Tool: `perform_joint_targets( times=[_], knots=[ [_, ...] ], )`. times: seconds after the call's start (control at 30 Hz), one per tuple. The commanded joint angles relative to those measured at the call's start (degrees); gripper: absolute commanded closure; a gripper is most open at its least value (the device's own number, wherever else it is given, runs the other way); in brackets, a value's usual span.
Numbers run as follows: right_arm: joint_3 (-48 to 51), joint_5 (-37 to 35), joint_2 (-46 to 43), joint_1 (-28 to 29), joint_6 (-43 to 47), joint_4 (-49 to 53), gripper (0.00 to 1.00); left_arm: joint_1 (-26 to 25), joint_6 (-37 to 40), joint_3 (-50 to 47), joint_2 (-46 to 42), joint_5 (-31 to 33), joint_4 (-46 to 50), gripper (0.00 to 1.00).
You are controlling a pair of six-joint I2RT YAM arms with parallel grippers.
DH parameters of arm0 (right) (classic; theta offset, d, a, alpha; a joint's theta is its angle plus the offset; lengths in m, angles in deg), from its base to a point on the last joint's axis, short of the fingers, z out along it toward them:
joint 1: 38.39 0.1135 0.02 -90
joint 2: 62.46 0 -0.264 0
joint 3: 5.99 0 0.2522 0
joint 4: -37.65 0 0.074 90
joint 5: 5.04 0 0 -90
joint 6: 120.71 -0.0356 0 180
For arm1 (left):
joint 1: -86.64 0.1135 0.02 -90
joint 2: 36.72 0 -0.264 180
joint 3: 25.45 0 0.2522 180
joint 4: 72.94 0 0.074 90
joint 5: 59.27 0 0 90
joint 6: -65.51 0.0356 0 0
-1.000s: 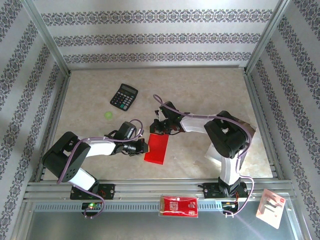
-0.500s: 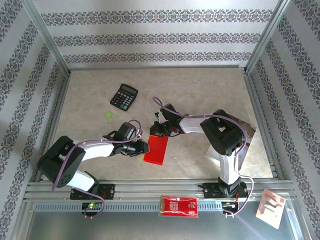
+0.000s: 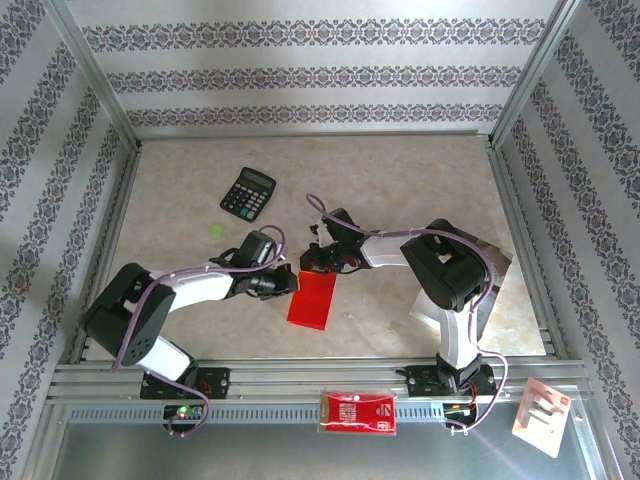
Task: Fold a paper plane with a square sheet of paper (pick it up from the middle)
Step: First fold the square sheet of paper in half at the center of the table.
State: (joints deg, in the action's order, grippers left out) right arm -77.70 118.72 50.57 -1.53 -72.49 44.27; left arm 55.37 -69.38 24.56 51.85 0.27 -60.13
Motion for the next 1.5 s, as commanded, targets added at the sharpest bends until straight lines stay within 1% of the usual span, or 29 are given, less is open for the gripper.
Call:
perform_joint_targets(
  times=[0.0, 0.23, 0.63, 0.83, 1.0, 1.1, 1.2, 1.27, 1.37, 1.47],
  knots=[
    [1.71, -2.71, 2.09, -0.21, 1.43, 3.87, 1.00, 0.59, 1.89, 1.57, 2.84, -1.76, -1.38, 1.00],
    [1.79, -3.22, 2.45, -0.35, 1.17, 4.15, 1.00, 0.42, -0.31, -2.59, 4.45, -5.00, -5.22, 1.00],
    [2.23, -4.66, 3.03, -0.30, 0.04, 4.76, 1.00, -1.64, 0.08, -7.98, -0.30, -6.73, -2.41, 1.00],
    [2.05, -4.75, 3.36, -0.29, -0.08, 4.76, 1.00, -3.16, 0.87, -9.77, -3.70, -6.81, 1.17, 1.00],
    [2.05, -4.64, 3.33, -0.22, 0.01, 4.85, 1.00, -3.37, 2.45, -9.52, -7.82, -7.09, 4.98, 1.00],
    [2.14, -4.72, 3.33, -0.22, 0.17, 4.93, 1.00, -3.28, 1.95, -8.59, -10.34, -6.04, 4.38, 1.00],
    [2.37, -4.77, 3.29, -0.15, 0.12, 4.85, 1.00, -3.29, 0.51, -7.56, -11.55, -4.48, 1.81, 1.00],
    [2.38, -4.80, 3.34, -0.14, 0.12, 4.75, 1.00, -3.28, 0.06, -6.95, -11.14, -3.42, -0.10, 1.00],
    [2.31, -4.76, 3.42, -0.19, 0.12, 4.76, 1.00, -3.27, 1.45, -5.31, -7.80, -2.39, 0.45, 1.00],
    [2.15, -4.89, 3.42, -0.19, 0.04, 4.76, 1.00, -3.28, 0.93, -5.38, -4.08, -4.41, -1.53, 1.00]
  ],
)
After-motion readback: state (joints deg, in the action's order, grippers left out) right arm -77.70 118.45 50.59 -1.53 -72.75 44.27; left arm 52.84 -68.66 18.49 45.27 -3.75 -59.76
